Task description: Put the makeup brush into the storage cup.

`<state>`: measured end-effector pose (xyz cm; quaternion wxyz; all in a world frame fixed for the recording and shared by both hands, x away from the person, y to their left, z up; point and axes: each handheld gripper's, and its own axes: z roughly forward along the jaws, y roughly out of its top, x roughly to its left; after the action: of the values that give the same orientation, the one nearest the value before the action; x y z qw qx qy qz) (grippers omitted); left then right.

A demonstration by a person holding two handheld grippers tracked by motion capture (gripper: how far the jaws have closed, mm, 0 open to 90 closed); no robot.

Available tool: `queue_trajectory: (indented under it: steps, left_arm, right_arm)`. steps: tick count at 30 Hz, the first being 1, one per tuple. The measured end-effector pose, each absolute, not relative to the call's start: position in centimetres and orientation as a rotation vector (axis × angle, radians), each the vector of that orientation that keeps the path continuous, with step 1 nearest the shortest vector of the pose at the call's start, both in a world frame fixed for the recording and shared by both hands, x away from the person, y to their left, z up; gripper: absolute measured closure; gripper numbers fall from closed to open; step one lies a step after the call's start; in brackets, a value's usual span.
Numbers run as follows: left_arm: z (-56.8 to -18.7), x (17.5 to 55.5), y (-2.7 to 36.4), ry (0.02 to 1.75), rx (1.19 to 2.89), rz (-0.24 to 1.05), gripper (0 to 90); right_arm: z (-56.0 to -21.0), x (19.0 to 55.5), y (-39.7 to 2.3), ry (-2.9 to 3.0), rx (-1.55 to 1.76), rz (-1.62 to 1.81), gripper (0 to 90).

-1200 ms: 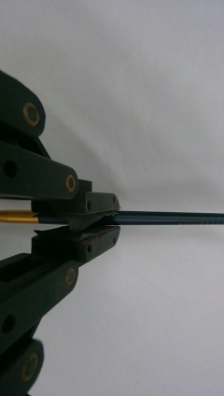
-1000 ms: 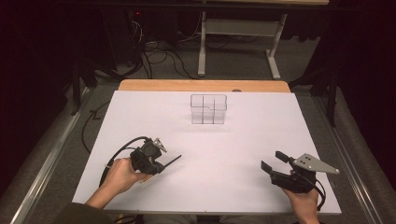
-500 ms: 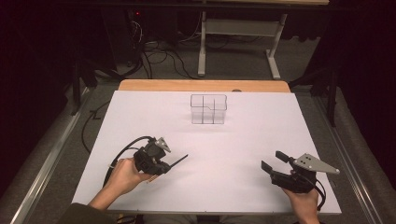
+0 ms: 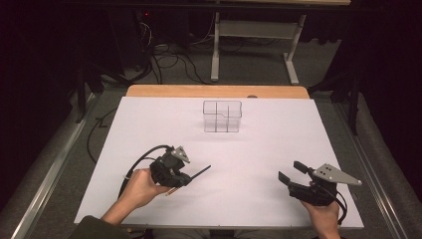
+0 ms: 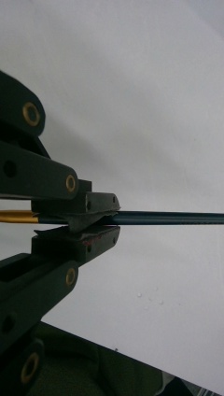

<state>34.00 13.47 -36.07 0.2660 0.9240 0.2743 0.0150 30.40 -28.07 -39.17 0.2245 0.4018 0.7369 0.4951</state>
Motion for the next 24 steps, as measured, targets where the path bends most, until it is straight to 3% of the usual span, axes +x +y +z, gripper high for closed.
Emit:
queue_trajectory:
  steps: [24]
  left_arm:
    - [-35.2,33.6,10.4,0.611,2.454,0.01,82.2]
  right_arm:
    - [-38.7,30.3,-26.6,2.105,1.019,1.315,34.4]
